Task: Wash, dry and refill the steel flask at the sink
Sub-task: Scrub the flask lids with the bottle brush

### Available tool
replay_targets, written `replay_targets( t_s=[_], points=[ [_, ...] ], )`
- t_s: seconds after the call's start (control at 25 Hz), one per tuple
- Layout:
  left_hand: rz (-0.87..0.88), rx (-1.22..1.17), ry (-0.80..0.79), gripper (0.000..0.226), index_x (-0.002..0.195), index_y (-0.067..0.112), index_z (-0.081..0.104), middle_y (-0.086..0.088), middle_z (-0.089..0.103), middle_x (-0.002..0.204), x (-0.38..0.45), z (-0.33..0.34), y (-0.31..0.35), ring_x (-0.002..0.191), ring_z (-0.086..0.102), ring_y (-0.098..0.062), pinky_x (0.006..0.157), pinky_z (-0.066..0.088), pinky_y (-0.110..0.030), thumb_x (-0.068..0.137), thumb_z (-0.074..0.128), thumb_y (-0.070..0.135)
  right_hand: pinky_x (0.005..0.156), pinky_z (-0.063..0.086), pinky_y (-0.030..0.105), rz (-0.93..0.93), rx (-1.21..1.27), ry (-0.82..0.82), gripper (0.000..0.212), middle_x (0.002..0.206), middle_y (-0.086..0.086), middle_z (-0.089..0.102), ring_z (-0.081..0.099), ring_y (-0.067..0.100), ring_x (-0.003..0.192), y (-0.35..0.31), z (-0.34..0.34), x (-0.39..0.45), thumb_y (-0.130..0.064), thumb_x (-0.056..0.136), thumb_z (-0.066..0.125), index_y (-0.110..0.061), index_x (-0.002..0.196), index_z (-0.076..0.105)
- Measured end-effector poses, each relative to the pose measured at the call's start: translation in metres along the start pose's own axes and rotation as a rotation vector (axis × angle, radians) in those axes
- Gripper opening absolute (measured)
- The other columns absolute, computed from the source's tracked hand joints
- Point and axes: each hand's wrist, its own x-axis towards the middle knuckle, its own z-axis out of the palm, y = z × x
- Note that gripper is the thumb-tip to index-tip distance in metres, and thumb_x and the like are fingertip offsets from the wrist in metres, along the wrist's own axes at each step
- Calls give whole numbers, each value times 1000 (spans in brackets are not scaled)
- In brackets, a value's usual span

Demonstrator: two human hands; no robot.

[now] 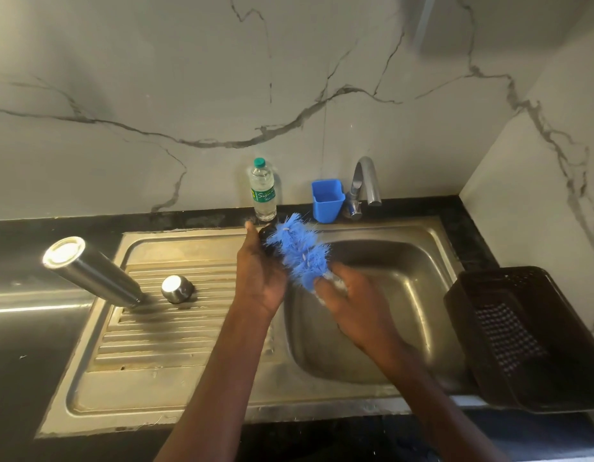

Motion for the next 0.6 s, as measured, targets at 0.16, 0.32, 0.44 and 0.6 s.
replay_targets(
  t_s=[0.16,0.32,0.44,0.6],
  points=[
    [-5,12,-17,44,118,5,70,-13,74,107,-3,-8,1,99,73,-29,85,61,-44,104,55,45,78,58,44,62,22,-21,35,82,-7,73,70,23,83,1,1,5,-63,81,51,-47,108,65],
    [130,185,99,40,109,15,69,-1,70,92,-1,-11,10,81,67,-14,88,46,-36,91,65,51,56,51,40,231,267,-43,22,66,-5,66,65,22,60,11,0,9,-50,84,61,-36,98,72],
    [176,250,123,46,115,20,69,0,68,98,0,-14,15,82,66,-11,88,47,-33,86,64,55,55,52,38,173,305,9,20,78,-5,72,63,15,62,16,-8,9,-49,88,65,-43,107,67],
    [85,86,56,36,106,9,68,-10,69,98,-2,-21,20,81,66,-23,70,59,-30,103,57,43,75,58,42,-119,58,37,49,101,-15,74,72,17,82,15,-21,3,-60,95,58,-50,140,41]
  ],
)
